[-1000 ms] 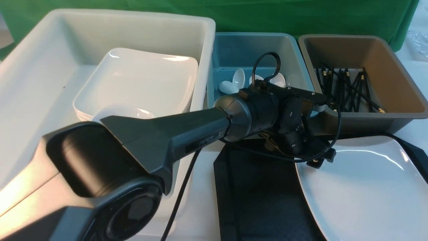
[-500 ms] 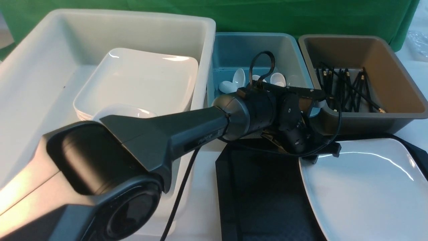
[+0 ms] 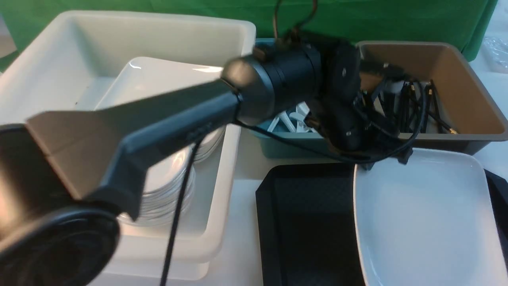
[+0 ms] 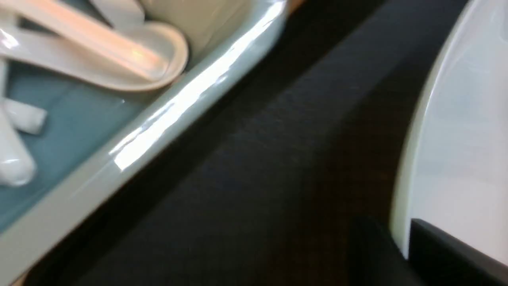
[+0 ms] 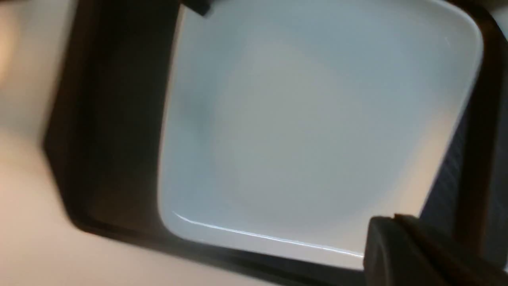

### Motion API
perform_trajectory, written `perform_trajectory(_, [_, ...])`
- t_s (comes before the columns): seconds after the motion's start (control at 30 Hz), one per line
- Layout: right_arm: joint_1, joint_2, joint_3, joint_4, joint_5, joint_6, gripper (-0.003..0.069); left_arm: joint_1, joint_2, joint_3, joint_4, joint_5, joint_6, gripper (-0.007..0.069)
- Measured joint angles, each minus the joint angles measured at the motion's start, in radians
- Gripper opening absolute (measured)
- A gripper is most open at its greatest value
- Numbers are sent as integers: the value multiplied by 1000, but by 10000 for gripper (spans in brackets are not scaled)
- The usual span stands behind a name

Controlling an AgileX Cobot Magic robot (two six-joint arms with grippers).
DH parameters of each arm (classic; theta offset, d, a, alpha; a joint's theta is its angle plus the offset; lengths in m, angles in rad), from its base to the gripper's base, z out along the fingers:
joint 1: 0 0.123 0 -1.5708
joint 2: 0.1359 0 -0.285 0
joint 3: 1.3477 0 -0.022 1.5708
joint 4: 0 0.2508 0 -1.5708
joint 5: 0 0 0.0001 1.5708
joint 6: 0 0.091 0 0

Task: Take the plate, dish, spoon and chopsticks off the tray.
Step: Use the left arm to grab a plate from the dinner plate, then use the left arm to put the plate into the large storage box on the left

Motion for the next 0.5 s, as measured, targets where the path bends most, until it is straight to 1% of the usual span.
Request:
perform_trajectory(0.1, [0,0,-61,77,5,-41,23,-2,-60,0,12,29,11,38])
perform_trajectory(0.17, [0,0,-93,105,6,-58,23,-2,-97,0,22,43,30,31])
perform_trajectory(0.4, [0,0,-121,130,10,-65,23,-2,-164,5,48,76,47,31])
perform_trajectory(0.5, [0,0,-126,161,10,-67,25,2,-208,6,55,82,47,31])
